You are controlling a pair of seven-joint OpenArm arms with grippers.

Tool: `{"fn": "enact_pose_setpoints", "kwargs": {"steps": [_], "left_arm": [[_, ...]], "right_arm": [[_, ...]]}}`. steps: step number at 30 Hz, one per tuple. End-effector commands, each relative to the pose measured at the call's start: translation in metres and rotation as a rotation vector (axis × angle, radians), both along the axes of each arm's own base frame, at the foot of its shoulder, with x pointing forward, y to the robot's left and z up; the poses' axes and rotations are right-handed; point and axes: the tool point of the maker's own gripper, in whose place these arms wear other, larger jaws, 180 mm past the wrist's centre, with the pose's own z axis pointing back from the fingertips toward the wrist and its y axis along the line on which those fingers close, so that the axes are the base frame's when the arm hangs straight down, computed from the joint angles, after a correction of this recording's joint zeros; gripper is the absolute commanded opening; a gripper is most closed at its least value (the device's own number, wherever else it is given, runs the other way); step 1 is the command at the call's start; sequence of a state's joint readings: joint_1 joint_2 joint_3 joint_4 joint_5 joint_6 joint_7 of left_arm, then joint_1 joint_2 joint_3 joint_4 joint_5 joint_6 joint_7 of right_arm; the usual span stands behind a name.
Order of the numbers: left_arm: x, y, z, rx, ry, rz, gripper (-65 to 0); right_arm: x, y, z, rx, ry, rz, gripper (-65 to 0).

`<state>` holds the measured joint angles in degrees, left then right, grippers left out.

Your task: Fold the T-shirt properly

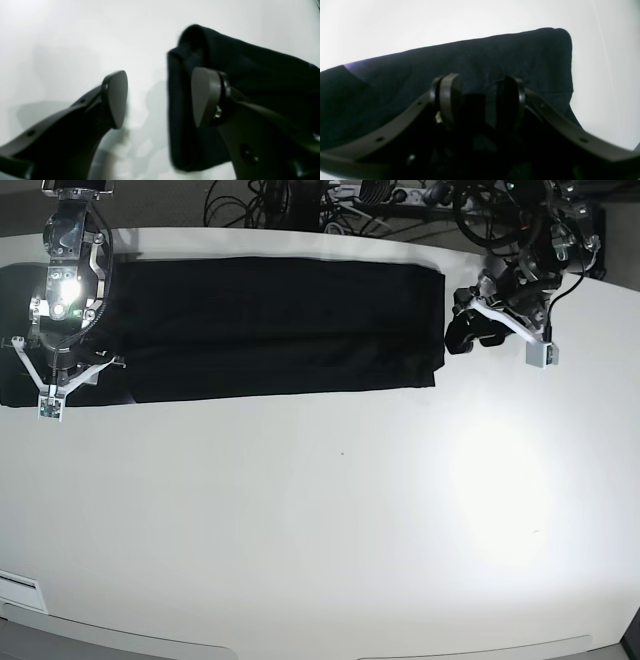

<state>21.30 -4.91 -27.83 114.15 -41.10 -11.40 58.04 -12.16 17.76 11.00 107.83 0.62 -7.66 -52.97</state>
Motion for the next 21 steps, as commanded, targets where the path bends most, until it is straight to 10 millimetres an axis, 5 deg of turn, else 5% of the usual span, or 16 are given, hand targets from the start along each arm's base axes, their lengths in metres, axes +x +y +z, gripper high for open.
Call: {"fn": "enact_pose_setpoints", "kwargs": {"steps": [1,7,21], "left_arm": [[0.004,0.008,0.008,0.018,-0.025,0.032,-24.2],[-0.001,0.006,0.003,0.009,-0.002,0.042,-24.2],[-0.009,-0.049,-0.010,-0.111,0.045,-0.031,-24.2]], "right_arm": [[0.009,-0.007,0.017,-0.038,-0.052,0.007,-34.6],[0.009,-0.008,0.018,-0.045,-0.052,0.007,-34.6],[0.011,-0.008,0.019,-0.045,-0.057,0.007,-34.6]]}}
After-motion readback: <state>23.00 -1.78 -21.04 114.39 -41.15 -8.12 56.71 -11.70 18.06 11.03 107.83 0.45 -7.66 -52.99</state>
